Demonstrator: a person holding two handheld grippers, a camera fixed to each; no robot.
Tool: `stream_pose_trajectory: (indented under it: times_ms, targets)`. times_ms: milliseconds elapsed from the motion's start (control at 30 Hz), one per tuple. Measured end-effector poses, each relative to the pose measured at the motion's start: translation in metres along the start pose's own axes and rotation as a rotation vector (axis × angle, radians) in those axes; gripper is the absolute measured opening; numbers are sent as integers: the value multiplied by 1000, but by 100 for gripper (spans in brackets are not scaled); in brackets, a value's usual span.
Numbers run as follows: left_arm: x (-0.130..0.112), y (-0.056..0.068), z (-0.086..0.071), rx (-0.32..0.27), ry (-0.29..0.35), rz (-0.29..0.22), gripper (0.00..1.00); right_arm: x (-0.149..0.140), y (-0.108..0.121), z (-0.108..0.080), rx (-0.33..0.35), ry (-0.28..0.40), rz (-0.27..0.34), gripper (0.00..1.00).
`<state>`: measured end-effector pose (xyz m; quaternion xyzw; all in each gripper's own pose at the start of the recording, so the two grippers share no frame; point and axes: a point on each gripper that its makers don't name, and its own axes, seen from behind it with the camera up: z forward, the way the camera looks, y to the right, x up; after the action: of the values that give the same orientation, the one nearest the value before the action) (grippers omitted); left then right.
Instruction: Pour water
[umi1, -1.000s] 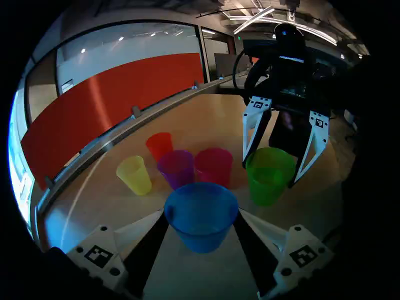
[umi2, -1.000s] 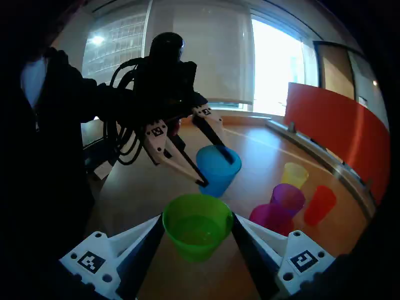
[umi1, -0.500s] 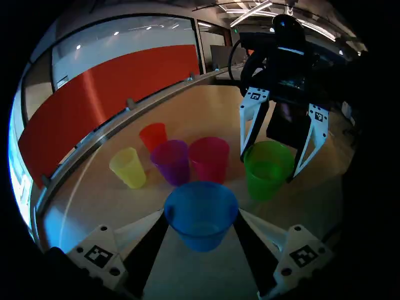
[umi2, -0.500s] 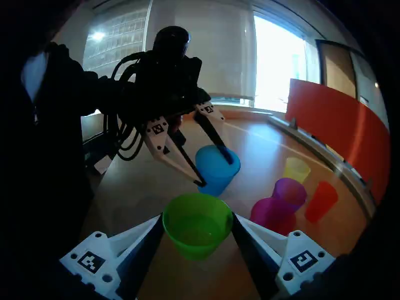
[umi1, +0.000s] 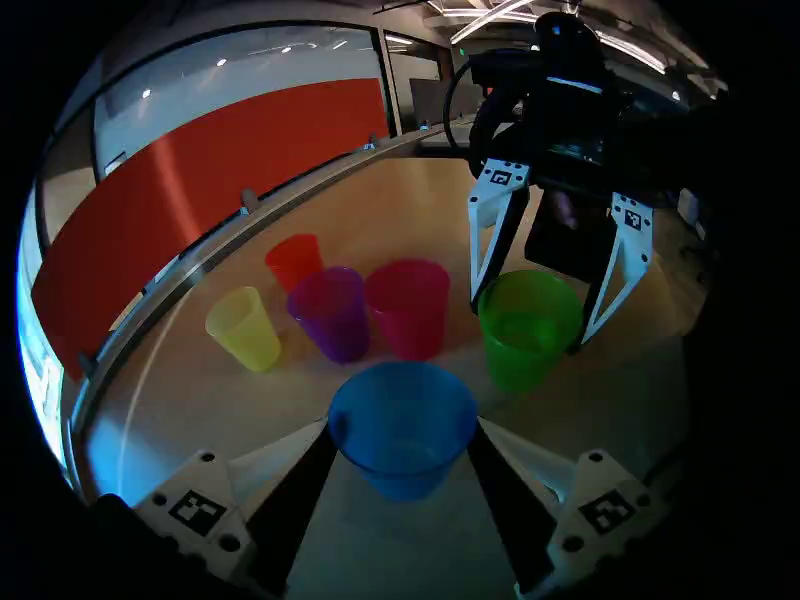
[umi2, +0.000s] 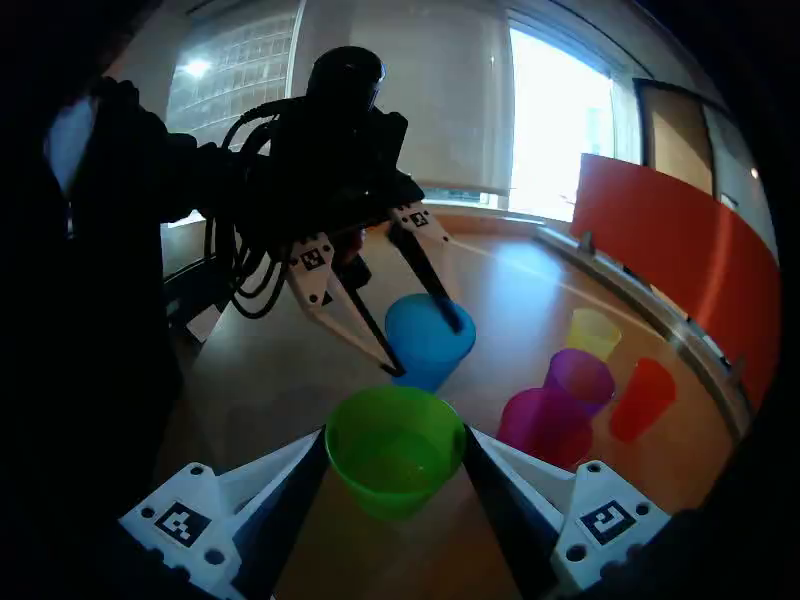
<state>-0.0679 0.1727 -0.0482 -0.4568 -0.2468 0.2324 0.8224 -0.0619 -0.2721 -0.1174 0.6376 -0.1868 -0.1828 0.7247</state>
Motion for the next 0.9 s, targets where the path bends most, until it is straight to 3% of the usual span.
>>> stream_pose_trajectory:
  times_ms: [900]
  targets:
    - [-5,4,11,-16,-1,-8,87,-18,2,5,-3,-22,17,94]
